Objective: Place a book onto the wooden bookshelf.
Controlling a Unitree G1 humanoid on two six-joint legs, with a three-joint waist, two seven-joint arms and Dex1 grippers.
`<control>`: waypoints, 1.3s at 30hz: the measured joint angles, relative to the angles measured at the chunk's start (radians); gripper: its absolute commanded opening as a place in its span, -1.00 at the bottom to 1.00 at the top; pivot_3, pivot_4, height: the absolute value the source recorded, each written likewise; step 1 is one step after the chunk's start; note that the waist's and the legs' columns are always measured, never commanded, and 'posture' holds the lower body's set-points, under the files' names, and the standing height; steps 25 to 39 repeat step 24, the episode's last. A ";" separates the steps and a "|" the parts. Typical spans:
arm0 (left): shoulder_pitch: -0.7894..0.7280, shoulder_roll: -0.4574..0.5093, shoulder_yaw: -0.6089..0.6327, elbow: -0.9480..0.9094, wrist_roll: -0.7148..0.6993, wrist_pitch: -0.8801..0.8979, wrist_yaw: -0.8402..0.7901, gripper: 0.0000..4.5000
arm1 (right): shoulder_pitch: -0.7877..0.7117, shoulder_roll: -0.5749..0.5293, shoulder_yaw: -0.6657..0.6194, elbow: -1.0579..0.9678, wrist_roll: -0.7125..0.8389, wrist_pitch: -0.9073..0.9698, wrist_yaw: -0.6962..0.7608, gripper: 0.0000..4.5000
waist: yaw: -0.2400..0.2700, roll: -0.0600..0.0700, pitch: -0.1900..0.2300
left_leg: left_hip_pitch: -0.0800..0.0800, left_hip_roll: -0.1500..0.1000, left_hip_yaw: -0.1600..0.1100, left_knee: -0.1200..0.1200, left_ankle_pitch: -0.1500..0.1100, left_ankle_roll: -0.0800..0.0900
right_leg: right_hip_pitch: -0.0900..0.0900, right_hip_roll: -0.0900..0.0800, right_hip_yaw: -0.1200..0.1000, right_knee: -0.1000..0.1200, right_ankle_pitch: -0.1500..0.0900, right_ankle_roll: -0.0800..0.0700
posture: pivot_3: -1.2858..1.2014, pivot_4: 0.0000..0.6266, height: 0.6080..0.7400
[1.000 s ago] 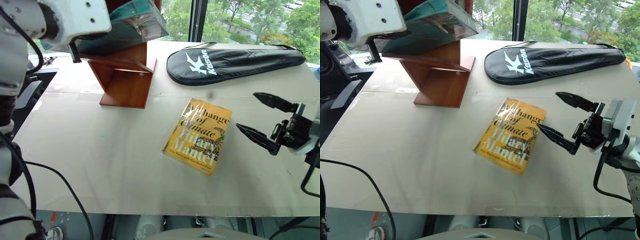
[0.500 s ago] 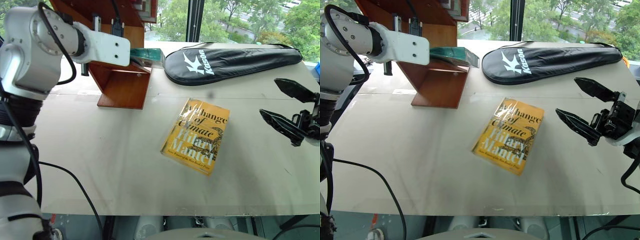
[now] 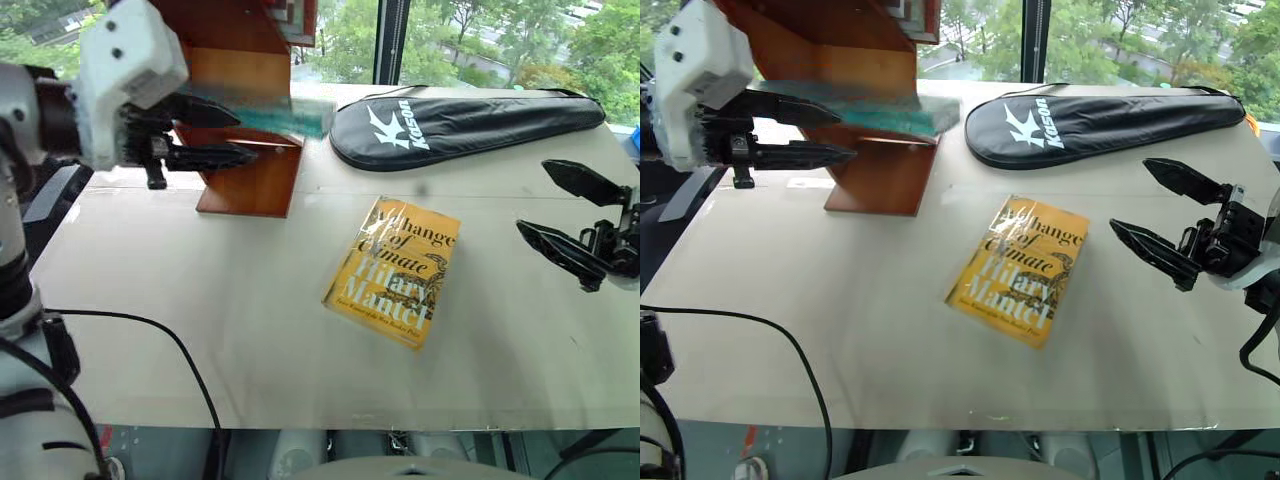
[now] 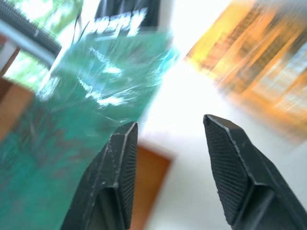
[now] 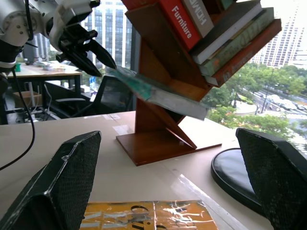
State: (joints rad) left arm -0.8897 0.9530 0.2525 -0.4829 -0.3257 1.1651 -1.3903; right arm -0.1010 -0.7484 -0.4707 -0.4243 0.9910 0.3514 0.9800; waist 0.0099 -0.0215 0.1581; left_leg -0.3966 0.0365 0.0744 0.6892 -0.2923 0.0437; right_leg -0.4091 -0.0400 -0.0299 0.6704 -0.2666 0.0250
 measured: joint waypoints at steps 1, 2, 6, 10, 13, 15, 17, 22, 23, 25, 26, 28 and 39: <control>0.053 -0.075 0.013 -0.077 -0.052 0.055 0.048 0.00 | -0.009 -0.002 0.001 0.012 -0.001 0.005 0.008 1.00 | 0.004 0.000 0.000 | 0.001 0.000 0.000 0.000 0.000 0.000 | 0.000 0.000 0.000 0.001 0.000 0.000 | 0.03 -0.52 1.00; 0.081 -0.094 0.009 -0.102 -0.068 0.071 0.069 0.00 | -0.011 -0.002 0.002 0.013 -0.001 0.008 0.012 1.00 | 0.005 0.000 0.000 | 0.001 -0.001 0.000 0.001 0.000 0.000 | 0.000 -0.001 0.000 0.003 0.000 0.000 | 0.03 -0.52 1.00; 0.273 -0.188 0.005 -0.243 -0.100 0.050 0.204 0.00 | 0.023 -0.018 -0.014 0.012 0.002 0.019 0.033 1.00 | 0.004 0.000 0.000 | 0.004 0.000 -0.001 0.001 0.000 0.000 | 0.000 -0.001 0.002 0.007 0.000 0.000 | 0.03 -0.52 1.00; 0.466 -0.349 -0.019 -0.248 -0.100 -0.108 0.369 0.00 | 0.101 -0.021 -0.031 -0.002 -0.009 0.024 0.040 1.00 | 0.004 0.000 -0.001 | 0.004 0.000 -0.001 0.001 0.000 0.000 | 0.000 -0.005 0.002 0.008 0.001 -0.001 | 0.03 -0.52 1.00; 0.591 -0.329 -0.007 -0.196 -0.083 -0.224 0.395 0.00 | 0.192 -0.036 -0.068 -0.032 -0.070 0.012 0.040 1.00 | 0.003 0.002 -0.002 | 0.006 -0.001 0.000 -0.001 0.000 0.000 | 0.001 -0.005 0.004 0.008 0.001 -0.002 | 0.03 -0.52 1.00; 0.714 -0.307 0.023 -0.135 -0.077 -0.306 0.378 0.00 | 0.313 -0.045 -0.109 -0.047 -0.135 0.005 0.051 1.00 | 0.004 0.002 -0.003 | 0.006 0.000 0.000 -0.002 0.000 0.000 | 0.000 -0.005 0.003 0.006 0.001 -0.002 | 0.03 -0.52 1.00; 0.847 -0.272 0.076 -0.042 -0.070 -0.396 0.342 0.00 | 0.443 -0.044 -0.161 -0.044 -0.201 -0.007 0.069 1.00 | 0.004 0.002 -0.003 | 0.006 0.000 0.000 -0.003 0.000 0.000 | 0.000 -0.005 0.003 0.005 0.001 -0.002 | 0.03 -0.52 1.00; 1.020 -0.232 0.166 0.082 -0.072 -0.530 0.295 0.00 | 0.655 -0.029 -0.258 0.003 -0.350 -0.090 0.130 1.00 | 0.005 0.001 -0.004 | 0.010 -0.001 0.000 -0.003 -0.003 0.004 | 0.006 -0.006 0.002 0.002 0.000 -0.002 | 0.03 -0.52 1.00; 1.034 -0.232 0.171 0.095 -0.075 -0.545 0.295 0.00 | 0.672 -0.024 -0.264 0.013 -0.368 -0.102 0.134 1.00 | 0.005 0.001 -0.004 | 0.014 0.000 0.000 -0.003 -0.003 0.005 | 0.009 -0.007 0.002 0.002 -0.001 -0.004 | 0.03 -0.52 1.00; 1.038 -0.232 0.171 0.102 -0.081 -0.553 0.295 0.00 | 0.675 -0.020 -0.268 0.014 -0.374 -0.107 0.135 1.00 | 0.005 0.001 -0.004 | 0.015 0.000 0.000 -0.003 -0.003 0.005 | 0.011 -0.007 0.002 0.001 -0.001 -0.005 | 0.03 -0.52 1.00; 1.038 -0.232 0.171 0.102 -0.081 -0.553 0.295 0.00 | 0.675 -0.020 -0.268 0.014 -0.374 -0.107 0.135 1.00 | 0.005 0.001 -0.004 | 0.015 0.000 0.000 -0.003 -0.003 0.005 | 0.011 -0.007 0.002 0.001 -0.001 -0.005 | 0.03 -0.52 1.00; 1.038 -0.232 0.171 0.102 -0.081 -0.553 0.295 0.00 | 0.675 -0.020 -0.268 0.014 -0.374 -0.107 0.135 1.00 | 0.005 0.001 -0.004 | 0.015 0.000 0.000 -0.003 -0.003 0.005 | 0.011 -0.007 0.002 0.001 -0.001 -0.005 | 0.03 -0.52 1.00; 1.038 -0.232 0.171 0.102 -0.081 -0.553 0.295 0.00 | 0.675 -0.020 -0.268 0.014 -0.374 -0.107 0.135 1.00 | 0.005 0.001 -0.004 | 0.015 0.000 0.000 -0.003 -0.003 0.005 | 0.011 -0.007 0.002 0.001 -0.001 -0.005 | 0.03 -0.52 1.00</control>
